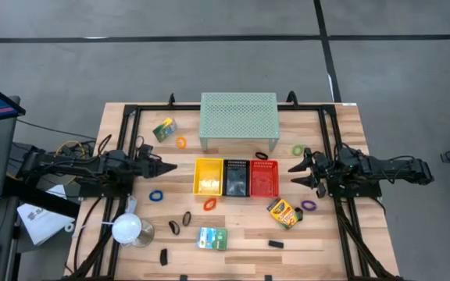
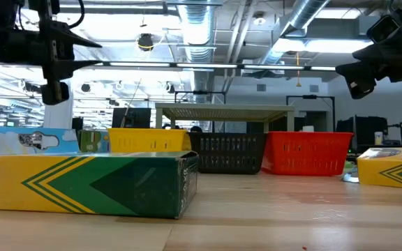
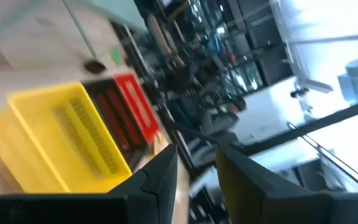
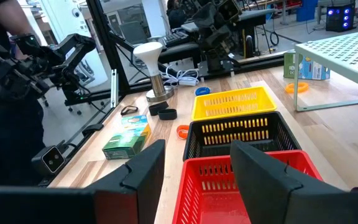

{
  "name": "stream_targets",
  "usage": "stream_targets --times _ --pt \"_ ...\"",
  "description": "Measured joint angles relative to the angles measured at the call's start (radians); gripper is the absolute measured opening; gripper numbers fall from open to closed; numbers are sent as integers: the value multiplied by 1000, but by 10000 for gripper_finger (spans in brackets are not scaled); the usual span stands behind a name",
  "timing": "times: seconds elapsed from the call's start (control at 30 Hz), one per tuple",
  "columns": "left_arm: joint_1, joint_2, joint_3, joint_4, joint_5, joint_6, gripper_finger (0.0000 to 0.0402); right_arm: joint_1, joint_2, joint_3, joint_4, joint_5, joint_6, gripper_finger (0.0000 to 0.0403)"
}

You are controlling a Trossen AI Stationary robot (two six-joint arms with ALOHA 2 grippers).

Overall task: Pick & Place Office Desk Supplies
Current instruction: Put the crayons box into the red bin

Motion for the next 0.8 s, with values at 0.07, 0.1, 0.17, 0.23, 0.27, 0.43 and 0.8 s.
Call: stream_targets --times 0.07,0.1,0.17,0.23,0.27,0.43,0.8 --pt "0 5 0 13 10 -8 106 0 0 0 0 0 0 179" --pt "0 11 0 14 11 -24 106 0 0 0 0 0 0 179" --pt "0 12 0 20 26 -58 106 0 0 0 0 0 0 179" --pt "0 12 0 47 29 -65 106 0 0 0 0 0 0 179" --pt "0 10 0 46 45 -65 106 0 0 0 0 0 0 179" --pt "0 26 0 56 36 -59 106 0 0 0 0 0 0 179" --pt "0 68 0 72 -158 -135 106 0 0 -1 9 2 0 179"
